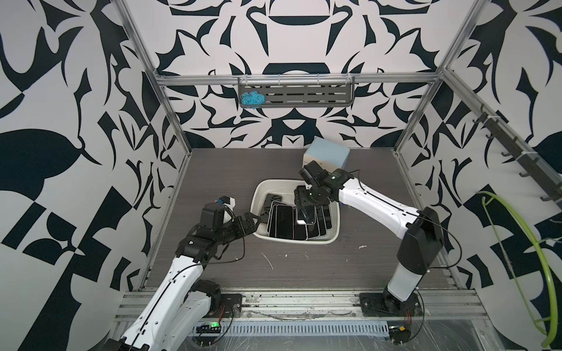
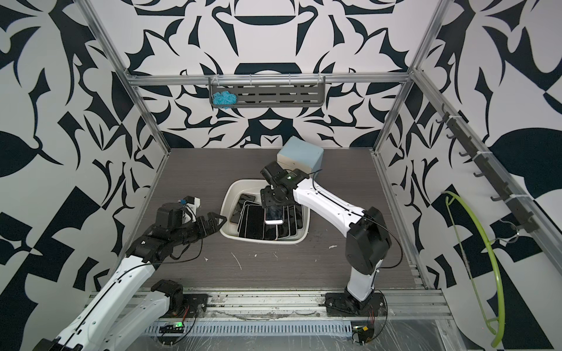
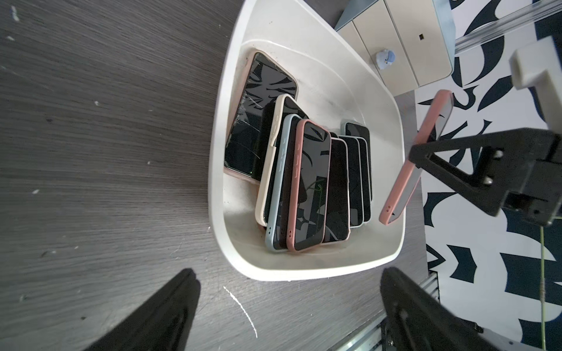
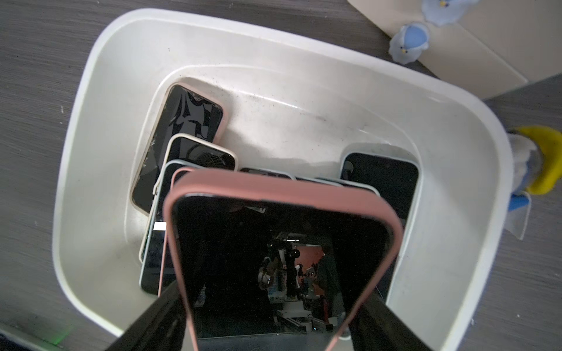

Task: Take the phone out of the storage box
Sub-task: Pick up the phone from the storage box, then place the phone at the center of the board.

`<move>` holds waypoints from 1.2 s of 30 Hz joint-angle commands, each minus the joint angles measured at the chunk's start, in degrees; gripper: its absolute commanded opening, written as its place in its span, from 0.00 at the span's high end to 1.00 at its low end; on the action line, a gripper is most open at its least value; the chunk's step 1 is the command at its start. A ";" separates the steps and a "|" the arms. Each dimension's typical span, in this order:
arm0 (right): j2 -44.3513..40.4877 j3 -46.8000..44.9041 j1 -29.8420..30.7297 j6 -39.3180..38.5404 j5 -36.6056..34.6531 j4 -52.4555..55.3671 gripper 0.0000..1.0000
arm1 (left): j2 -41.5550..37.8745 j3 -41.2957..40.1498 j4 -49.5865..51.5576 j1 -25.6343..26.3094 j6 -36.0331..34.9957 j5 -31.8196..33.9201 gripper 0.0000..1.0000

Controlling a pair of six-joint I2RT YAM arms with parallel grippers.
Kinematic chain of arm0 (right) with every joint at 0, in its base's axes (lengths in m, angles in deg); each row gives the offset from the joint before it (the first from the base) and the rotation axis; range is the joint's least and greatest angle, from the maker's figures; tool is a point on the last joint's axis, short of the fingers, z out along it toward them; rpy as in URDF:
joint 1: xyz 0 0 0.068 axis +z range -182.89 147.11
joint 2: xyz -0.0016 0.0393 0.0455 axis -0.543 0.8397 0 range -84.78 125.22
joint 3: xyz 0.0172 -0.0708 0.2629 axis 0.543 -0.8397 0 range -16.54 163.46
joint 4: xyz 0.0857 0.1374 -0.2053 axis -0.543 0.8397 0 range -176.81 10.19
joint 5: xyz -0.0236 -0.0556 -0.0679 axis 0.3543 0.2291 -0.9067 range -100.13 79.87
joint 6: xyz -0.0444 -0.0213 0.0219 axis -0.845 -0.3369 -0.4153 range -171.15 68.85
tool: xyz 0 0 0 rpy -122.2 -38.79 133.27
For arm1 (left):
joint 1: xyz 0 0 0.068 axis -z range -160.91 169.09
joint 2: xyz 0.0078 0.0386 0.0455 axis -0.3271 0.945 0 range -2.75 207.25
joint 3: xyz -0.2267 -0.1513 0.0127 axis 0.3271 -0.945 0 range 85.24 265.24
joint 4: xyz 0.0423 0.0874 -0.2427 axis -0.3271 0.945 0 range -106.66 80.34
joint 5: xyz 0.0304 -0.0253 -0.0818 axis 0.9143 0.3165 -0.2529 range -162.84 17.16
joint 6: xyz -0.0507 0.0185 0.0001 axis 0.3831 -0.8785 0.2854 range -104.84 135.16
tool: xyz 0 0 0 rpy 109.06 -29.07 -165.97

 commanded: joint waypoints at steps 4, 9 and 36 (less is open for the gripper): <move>-16.30 -10.05 -6.40 1.15 -0.75 6.05 0.37 | 0.52 -0.04 -2.44 1.55 0.00 -0.52 0.00; -28.91 -20.68 -13.45 -0.69 -1.89 10.70 0.38 | 1.68 1.12 -2.74 1.55 -1.15 1.28 0.00; -23.87 -48.22 -15.39 6.33 5.97 -5.93 0.35 | 7.90 5.13 -0.77 1.55 -1.11 4.03 0.00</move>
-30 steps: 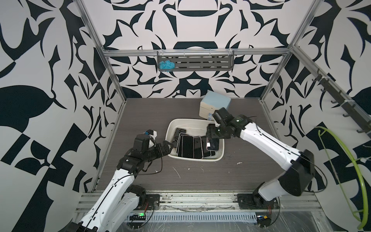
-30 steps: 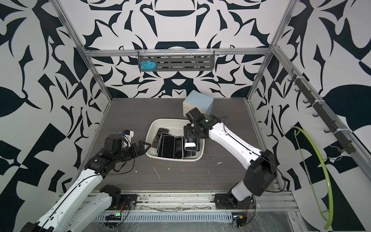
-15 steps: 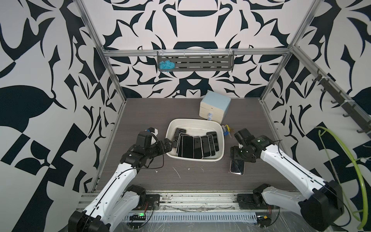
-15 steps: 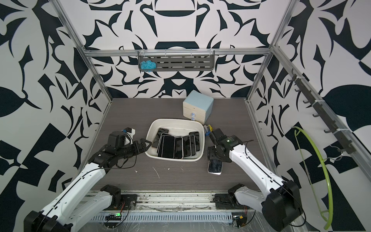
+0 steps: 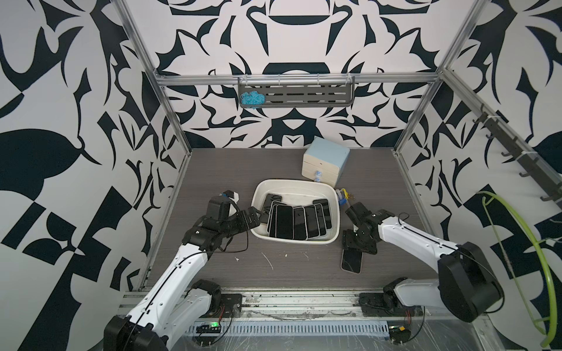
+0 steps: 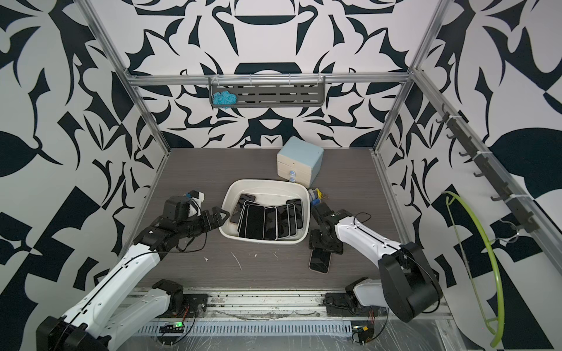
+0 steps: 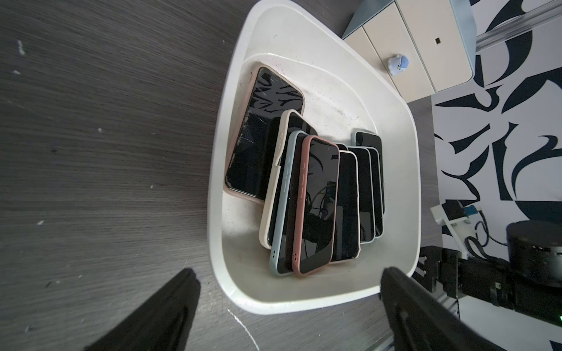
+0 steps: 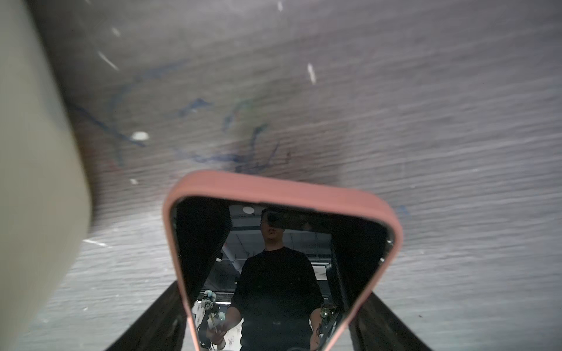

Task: Take the phone out of the storage box
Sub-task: Place the phone at the center of the board, then move the storage box to the center of the board.

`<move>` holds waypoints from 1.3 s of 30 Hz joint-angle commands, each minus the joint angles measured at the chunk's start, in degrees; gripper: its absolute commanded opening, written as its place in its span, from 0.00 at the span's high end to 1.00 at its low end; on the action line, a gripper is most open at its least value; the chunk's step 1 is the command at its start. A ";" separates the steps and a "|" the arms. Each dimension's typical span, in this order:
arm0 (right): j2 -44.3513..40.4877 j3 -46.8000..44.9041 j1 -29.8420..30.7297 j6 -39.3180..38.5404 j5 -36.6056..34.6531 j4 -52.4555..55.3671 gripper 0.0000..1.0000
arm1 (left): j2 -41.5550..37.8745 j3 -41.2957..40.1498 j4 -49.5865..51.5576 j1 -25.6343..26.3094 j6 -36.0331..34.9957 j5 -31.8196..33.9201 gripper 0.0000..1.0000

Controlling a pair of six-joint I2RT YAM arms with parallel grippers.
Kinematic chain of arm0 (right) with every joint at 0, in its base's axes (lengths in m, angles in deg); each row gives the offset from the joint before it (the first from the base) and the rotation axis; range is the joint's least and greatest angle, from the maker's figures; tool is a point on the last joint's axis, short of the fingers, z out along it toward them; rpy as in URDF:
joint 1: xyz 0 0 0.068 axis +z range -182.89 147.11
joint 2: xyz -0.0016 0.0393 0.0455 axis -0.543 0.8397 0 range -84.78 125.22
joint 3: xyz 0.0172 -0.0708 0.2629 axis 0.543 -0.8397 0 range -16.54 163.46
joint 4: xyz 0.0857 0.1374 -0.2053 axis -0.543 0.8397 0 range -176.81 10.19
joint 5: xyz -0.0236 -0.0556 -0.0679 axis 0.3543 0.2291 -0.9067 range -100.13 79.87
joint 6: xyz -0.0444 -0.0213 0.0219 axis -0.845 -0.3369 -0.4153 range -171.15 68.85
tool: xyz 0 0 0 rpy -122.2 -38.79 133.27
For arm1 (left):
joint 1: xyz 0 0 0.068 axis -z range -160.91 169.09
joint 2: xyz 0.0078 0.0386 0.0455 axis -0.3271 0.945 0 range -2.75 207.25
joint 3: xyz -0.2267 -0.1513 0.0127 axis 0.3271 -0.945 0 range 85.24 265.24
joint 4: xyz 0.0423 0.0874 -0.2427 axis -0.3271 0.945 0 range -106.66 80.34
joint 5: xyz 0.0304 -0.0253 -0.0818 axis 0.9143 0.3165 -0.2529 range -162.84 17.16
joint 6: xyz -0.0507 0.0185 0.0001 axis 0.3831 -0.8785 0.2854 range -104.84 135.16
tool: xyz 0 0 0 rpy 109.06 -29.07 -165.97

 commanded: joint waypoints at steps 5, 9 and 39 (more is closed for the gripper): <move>1.60 -1.15 0.10 1.23 2.58 -3.25 0.25 | 1.96 1.86 1.77 0.15 -0.65 0.75 0.00; 2.54 -2.21 0.10 1.88 3.51 -3.96 0.15 | 3.20 1.88 2.39 0.15 -0.98 1.45 0.00; 17.77 25.38 -3.15 -5.34 6.33 1.18 0.33 | 26.38 10.85 5.74 0.15 -4.83 8.13 0.26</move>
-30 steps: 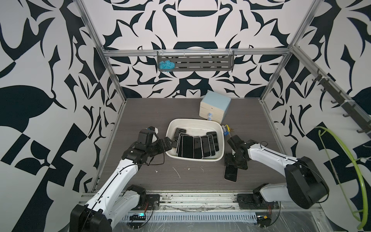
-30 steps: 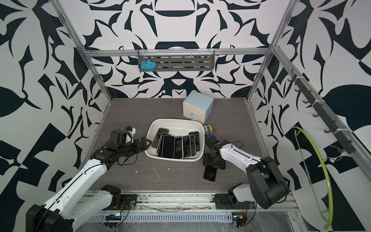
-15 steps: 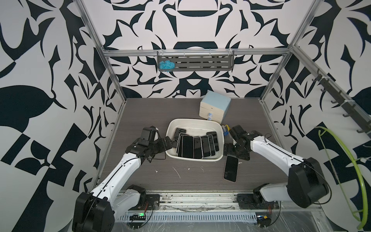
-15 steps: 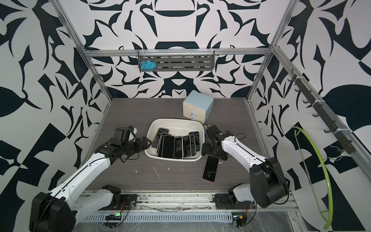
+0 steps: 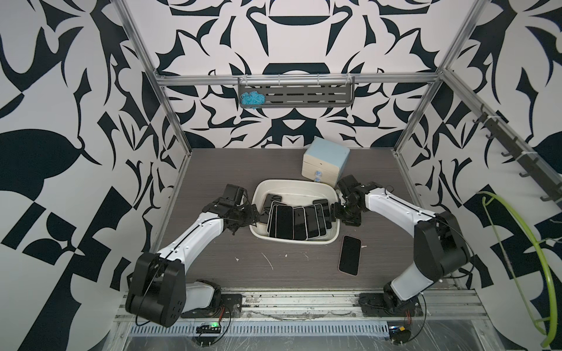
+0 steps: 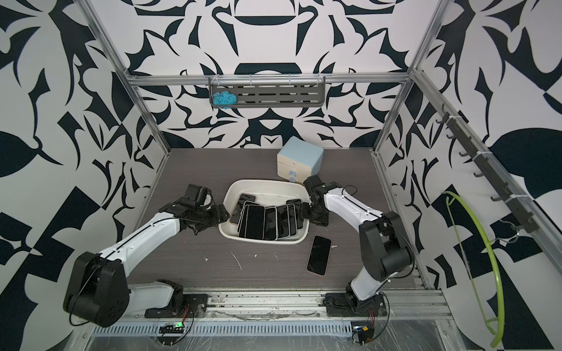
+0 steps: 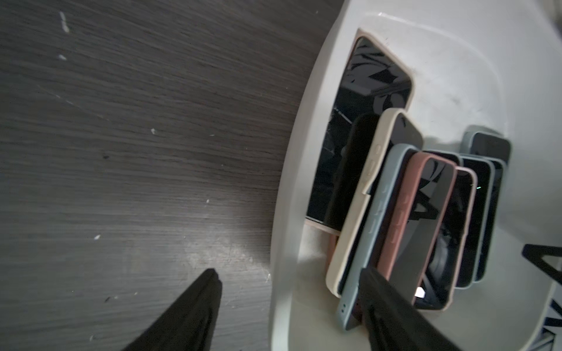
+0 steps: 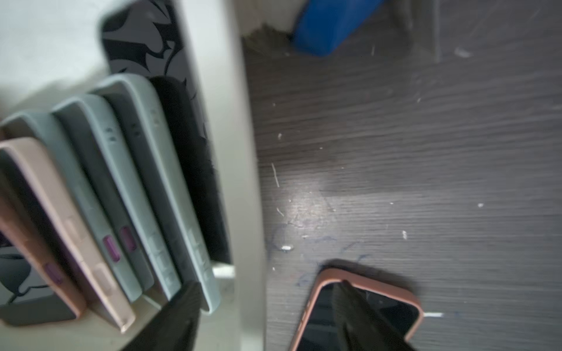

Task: Take the phone out of the storage box
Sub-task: Move the storage box to the center of the board.

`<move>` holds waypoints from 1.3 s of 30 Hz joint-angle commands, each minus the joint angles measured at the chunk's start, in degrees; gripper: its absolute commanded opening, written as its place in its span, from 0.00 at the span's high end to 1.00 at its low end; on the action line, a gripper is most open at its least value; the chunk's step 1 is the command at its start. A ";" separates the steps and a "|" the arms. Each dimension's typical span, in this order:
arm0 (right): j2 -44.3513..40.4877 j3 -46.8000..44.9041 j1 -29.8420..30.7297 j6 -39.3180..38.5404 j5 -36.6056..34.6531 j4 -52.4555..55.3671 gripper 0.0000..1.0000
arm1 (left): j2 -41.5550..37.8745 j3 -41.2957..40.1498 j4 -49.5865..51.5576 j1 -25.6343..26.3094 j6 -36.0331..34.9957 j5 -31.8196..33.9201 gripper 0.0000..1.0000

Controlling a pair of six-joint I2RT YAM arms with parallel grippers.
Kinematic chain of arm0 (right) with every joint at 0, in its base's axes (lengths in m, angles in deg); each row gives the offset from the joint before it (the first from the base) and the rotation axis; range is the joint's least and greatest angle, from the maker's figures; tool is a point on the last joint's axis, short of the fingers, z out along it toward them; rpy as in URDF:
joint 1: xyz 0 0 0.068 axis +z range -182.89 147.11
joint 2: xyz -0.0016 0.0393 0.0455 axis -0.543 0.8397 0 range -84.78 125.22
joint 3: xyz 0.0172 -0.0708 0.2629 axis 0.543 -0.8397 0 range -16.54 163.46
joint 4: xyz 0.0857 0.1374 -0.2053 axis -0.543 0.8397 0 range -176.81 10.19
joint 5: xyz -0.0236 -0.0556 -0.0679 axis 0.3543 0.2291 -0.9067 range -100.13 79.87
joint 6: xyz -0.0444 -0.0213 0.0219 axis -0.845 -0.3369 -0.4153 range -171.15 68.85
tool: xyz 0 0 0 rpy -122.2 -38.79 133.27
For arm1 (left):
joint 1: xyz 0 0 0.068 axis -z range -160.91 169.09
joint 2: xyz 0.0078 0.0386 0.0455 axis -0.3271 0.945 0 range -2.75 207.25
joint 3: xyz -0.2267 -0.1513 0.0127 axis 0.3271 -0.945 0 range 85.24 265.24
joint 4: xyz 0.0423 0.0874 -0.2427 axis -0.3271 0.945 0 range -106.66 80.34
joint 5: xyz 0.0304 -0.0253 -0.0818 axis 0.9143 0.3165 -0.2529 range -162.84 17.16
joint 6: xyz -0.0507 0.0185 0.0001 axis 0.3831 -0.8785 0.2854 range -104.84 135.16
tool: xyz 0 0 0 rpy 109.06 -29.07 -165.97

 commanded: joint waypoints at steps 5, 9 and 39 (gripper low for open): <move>2.84 3.62 0.04 -2.56 -0.64 -0.99 0.55 | 7.42 3.55 0.69 0.11 -1.82 -0.54 0.55; 6.62 6.98 -0.52 -4.24 -1.27 -1.06 0.85 | 12.67 7.41 1.33 0.11 -3.10 -0.94 0.76; 10.16 30.44 4.22 -8.46 -1.55 8.77 0.01 | 5.27 12.17 -2.70 0.11 -2.31 -6.00 0.30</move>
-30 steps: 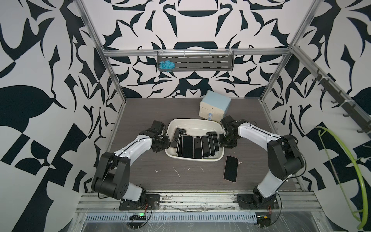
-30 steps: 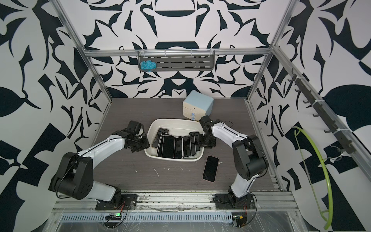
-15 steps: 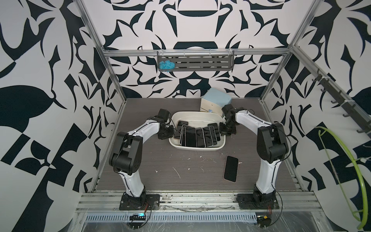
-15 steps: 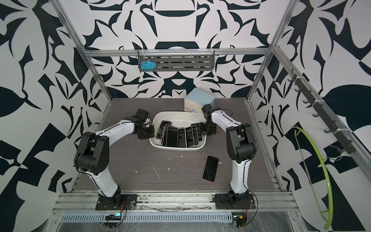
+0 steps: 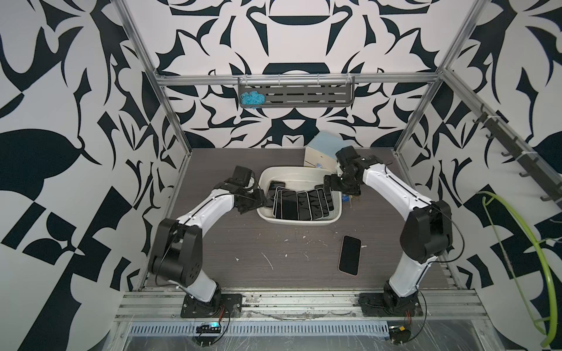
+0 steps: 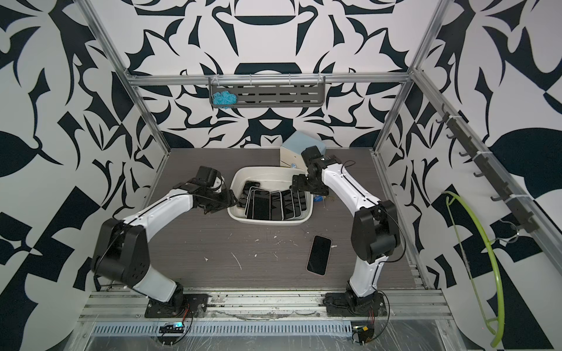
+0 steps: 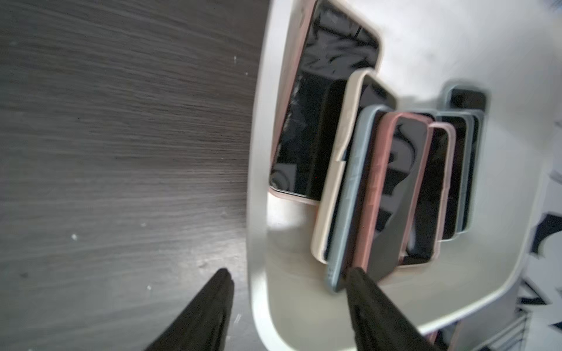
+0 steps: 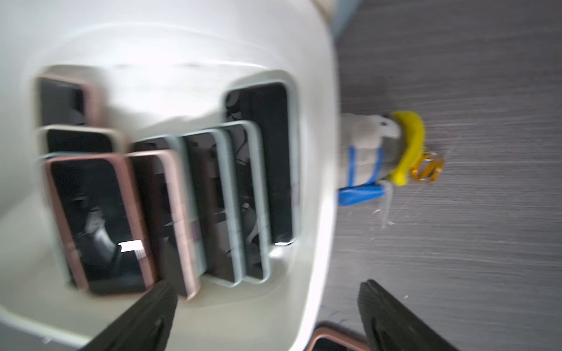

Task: Take the phone out of the storage box
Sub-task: Move the storage box to the center of the board, then pick up the phone from the storage box.

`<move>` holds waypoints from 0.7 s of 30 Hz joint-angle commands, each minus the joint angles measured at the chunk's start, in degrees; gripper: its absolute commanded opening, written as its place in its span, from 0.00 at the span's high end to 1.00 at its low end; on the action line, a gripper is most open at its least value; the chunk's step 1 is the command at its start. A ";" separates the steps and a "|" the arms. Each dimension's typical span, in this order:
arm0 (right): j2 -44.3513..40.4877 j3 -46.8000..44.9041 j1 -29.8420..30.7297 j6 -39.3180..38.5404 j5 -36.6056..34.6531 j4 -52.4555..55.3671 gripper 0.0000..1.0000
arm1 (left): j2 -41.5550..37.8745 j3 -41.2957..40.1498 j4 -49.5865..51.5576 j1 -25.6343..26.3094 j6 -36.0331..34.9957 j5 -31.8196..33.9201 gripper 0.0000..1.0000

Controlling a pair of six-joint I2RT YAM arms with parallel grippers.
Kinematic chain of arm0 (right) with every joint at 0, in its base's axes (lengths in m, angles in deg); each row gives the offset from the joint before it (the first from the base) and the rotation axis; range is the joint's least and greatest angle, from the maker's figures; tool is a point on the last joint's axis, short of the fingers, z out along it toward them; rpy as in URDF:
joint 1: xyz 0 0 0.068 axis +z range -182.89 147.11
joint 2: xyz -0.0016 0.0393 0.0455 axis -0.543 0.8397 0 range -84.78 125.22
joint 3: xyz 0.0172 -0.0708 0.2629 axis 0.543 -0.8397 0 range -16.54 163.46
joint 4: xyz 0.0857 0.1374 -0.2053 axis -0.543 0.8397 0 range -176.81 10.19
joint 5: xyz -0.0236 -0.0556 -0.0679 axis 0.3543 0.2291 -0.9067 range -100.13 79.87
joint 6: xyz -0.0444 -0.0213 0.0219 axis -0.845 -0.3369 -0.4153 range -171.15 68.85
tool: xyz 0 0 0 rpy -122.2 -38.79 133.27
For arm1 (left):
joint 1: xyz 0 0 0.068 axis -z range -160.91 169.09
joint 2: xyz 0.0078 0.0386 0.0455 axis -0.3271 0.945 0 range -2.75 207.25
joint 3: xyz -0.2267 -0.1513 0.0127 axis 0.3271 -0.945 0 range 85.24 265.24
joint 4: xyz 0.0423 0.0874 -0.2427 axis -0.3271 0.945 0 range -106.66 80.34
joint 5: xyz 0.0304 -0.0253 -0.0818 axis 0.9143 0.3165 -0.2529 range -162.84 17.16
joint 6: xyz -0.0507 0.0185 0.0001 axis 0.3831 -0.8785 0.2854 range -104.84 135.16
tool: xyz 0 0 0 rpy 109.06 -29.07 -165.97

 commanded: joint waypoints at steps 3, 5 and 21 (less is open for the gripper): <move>7.95 7.53 8.22 1.61 4.09 1.66 0.01 | -13.89 -7.64 -5.92 0.05 3.42 -0.94 0.22; 12.34 10.69 10.19 2.84 4.65 1.75 0.01 | -20.24 -10.80 -6.73 0.05 4.66 -0.72 0.16; 26.42 19.53 14.08 6.00 5.64 -0.55 0.01 | -45.88 -23.81 -5.01 0.05 8.14 1.67 0.00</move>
